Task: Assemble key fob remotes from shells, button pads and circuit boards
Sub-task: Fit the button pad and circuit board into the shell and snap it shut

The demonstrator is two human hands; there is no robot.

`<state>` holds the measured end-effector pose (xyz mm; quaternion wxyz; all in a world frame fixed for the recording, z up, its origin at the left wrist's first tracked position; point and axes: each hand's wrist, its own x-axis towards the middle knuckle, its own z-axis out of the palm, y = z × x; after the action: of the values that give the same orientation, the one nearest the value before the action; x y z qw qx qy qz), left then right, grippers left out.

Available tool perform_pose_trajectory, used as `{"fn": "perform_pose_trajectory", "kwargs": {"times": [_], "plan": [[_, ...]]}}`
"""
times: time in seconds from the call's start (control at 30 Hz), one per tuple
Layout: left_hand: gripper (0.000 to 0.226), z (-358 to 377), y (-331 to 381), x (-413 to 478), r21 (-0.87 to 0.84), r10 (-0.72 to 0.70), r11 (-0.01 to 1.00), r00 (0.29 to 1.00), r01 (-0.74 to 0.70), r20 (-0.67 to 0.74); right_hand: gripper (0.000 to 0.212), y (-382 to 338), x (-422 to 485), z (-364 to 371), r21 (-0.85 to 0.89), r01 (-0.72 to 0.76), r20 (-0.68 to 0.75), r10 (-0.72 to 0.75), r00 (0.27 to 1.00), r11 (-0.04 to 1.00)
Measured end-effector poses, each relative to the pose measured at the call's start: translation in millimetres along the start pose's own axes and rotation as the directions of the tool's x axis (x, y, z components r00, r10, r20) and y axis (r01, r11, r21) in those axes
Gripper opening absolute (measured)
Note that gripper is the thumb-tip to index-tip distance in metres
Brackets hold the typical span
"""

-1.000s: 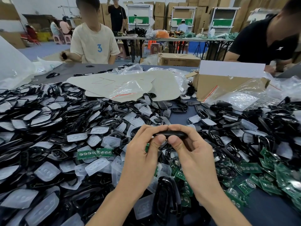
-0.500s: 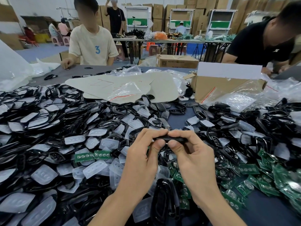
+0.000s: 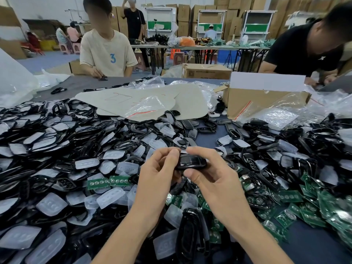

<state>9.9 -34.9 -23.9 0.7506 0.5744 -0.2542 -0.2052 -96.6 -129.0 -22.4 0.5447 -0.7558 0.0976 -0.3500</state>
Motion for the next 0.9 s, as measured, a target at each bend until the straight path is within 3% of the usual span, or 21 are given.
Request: {"fn": "perform_pose_trajectory", "kwargs": {"times": [0.07,0.17,0.27,0.4,0.5,0.6,0.73,0.9], "plan": [[0.022,0,-1,0,-0.067,-0.051,0.996,0.996,0.056,0.072,0.027,1,0,2,-0.008,0.031,-0.03,-0.032,0.999,0.999],[0.034,0,-3,-3,-0.065,-0.007,0.998,0.973,0.023,0.229,0.014,0,0,0,0.088,0.013,-0.109,-0.004,0.994,0.996],[0.039,0,-6,-5,0.146,0.115,0.975,0.945,-0.166,0.306,0.011,-2,0,-3,0.159,0.003,-0.126,0.017,0.992,0.987],[0.039,-6,-5,-6,0.431,0.324,0.777,0.879,-0.458,0.349,0.009,-5,1,-3,0.176,0.011,-0.118,0.01,0.993,0.984],[0.042,-11,-2,-4,0.526,0.342,0.668,0.845,-0.526,0.412,0.009,-5,0,-3,0.165,0.012,-0.108,0.006,0.994,0.986],[0.045,-17,1,-4,0.602,0.353,0.533,0.803,-0.594,0.48,0.012,-2,-1,-3,0.108,0.013,-0.088,-0.003,0.996,0.994],[0.048,-15,5,-6,0.699,0.369,0.333,0.77,-0.633,0.521,0.026,5,-2,-1,-0.136,0.051,-0.074,-0.061,0.995,0.989],[0.052,-9,3,-9,0.744,0.386,0.285,0.782,-0.605,0.489,0.026,8,-2,3,-0.286,0.095,-0.1,-0.128,0.987,0.953]]}}
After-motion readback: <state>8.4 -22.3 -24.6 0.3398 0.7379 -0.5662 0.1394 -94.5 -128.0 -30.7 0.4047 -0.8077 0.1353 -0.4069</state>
